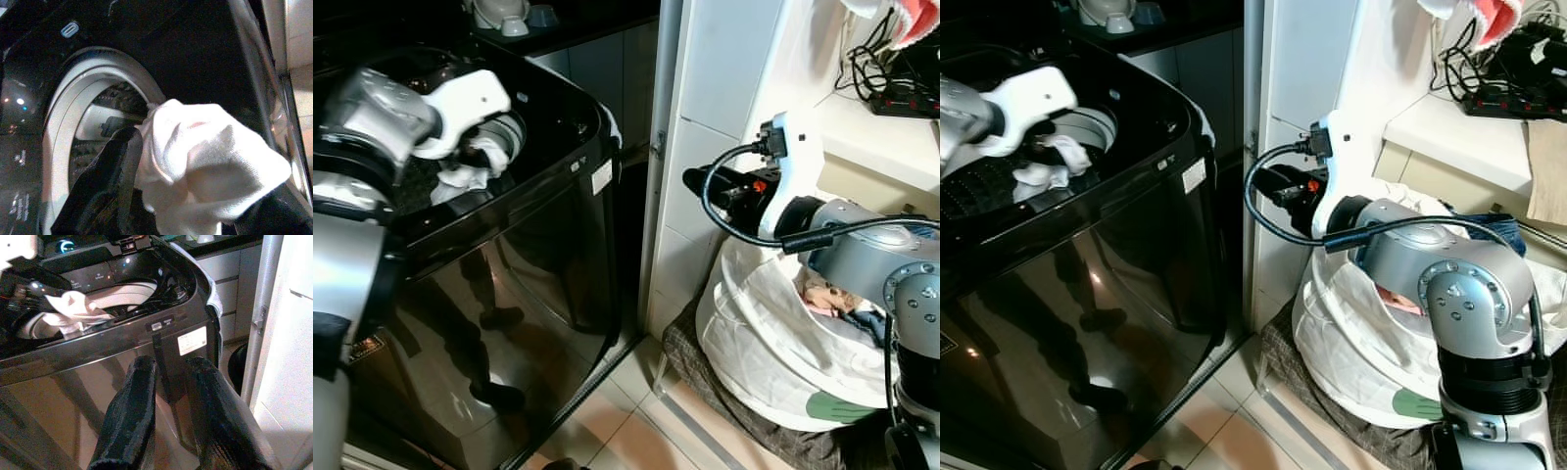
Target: Clothes washing
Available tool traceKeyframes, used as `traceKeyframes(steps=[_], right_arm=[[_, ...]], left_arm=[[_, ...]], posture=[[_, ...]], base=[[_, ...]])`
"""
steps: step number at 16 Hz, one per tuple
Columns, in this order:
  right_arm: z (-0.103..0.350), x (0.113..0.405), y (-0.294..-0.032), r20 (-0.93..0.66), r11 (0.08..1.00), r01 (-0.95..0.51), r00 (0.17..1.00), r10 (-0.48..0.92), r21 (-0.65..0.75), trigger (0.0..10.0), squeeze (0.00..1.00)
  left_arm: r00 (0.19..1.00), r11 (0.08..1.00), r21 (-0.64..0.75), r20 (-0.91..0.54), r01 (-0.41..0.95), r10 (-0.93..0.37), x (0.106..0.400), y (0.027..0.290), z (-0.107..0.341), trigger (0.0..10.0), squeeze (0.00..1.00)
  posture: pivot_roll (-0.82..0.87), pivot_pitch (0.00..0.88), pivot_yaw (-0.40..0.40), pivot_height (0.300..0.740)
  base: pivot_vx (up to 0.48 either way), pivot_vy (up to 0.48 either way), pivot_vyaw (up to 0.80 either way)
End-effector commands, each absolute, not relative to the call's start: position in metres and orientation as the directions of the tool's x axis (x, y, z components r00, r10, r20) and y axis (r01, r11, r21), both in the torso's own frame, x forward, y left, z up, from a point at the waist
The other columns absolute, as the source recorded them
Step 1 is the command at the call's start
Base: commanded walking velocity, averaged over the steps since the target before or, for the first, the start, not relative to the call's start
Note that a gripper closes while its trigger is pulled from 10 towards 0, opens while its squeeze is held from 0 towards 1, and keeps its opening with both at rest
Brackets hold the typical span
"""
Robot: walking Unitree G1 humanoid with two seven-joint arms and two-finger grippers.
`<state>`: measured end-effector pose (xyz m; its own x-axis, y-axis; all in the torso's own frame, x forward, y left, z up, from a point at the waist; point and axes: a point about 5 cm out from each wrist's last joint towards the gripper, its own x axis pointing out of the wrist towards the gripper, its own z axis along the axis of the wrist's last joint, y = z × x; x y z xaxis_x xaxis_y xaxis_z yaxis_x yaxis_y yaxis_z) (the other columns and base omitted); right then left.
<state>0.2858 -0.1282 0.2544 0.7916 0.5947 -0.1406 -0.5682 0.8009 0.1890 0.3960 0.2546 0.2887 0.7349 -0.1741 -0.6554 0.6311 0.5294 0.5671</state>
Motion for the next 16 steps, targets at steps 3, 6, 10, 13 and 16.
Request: traceKeyframes(steps=[3,6,10,13,16], right_arm=[[0.253,0.286,-0.130,-0.157,0.800,-0.573,0.786,0.598,0.180,10.0,0.00],[0.253,0.293,-0.136,-0.137,0.840,-0.504,0.835,0.533,0.199,10.0,0.00],[0.254,0.299,-0.146,-0.132,0.882,-0.421,0.882,0.452,0.212,10.0,0.00],[0.252,0.297,-0.143,-0.139,0.875,-0.440,0.872,0.470,0.200,10.0,0.00],[0.257,0.302,-0.150,-0.102,0.901,-0.380,0.908,0.407,0.207,10.0,0.00]], left_arm=[[0.678,0.442,0.561,-0.717,0.699,-0.162,0.391,0.258,0.290,10.0,0.00],[0.974,0.545,0.821,-0.223,0.170,0.033,0.411,0.254,0.315,10.0,0.00],[0.961,0.553,0.796,-0.276,0.246,-0.029,0.413,0.242,0.308,10.0,0.00],[0.697,0.378,0.611,-0.702,0.695,-0.146,0.400,0.237,0.249,10.0,0.00],[0.952,0.668,0.679,-0.196,0.305,-0.235,0.416,0.217,0.295,10.0,0.00]], posture=[[-0.06,0.000,0.030,0.740],[-0.06,0.000,0.034,0.740],[-0.06,0.000,0.038,0.740],[-0.07,0.000,0.046,0.740],[-0.07,0.000,0.051,0.740]], base=[[0.000,0.000,0.00],[0.000,0.000,0.00],[0.000,0.000,0.00],[0.000,0.000,0.00],[0.000,0.000,0.00]])
